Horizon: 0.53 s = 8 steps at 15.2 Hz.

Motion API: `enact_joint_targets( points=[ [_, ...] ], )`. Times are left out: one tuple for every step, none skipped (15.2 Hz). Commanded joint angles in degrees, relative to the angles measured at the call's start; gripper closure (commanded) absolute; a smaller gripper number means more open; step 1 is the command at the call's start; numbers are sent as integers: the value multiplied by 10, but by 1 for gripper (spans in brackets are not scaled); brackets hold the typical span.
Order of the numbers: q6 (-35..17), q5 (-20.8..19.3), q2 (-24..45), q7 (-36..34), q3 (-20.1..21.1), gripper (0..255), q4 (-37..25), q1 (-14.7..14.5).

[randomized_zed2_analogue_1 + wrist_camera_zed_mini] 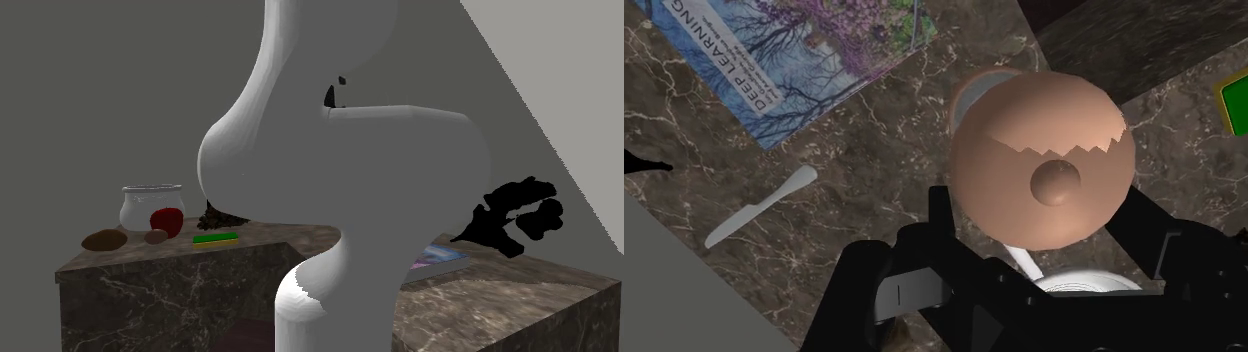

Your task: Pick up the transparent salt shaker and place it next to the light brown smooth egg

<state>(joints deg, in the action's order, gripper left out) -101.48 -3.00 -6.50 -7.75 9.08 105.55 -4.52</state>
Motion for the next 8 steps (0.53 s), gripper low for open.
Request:
enact_joint_targets(
  points=[
    [17, -1, 3, 1, 0, 255, -20, 0],
    [24, -1, 4, 1, 0, 255, -29, 0],
    [32, -1, 5, 1, 0, 255, -38, 0],
    [40, -1, 6, 2, 0, 255, -46, 0],
    [48, -1, 8, 2, 0, 255, -56, 0],
    [56, -1, 9, 2, 0, 255, -65, 0],
    [64, -1, 11, 3, 1, 255, -75, 0],
    [72, -2, 12, 3, 1, 255, -84, 0]
  ],
)
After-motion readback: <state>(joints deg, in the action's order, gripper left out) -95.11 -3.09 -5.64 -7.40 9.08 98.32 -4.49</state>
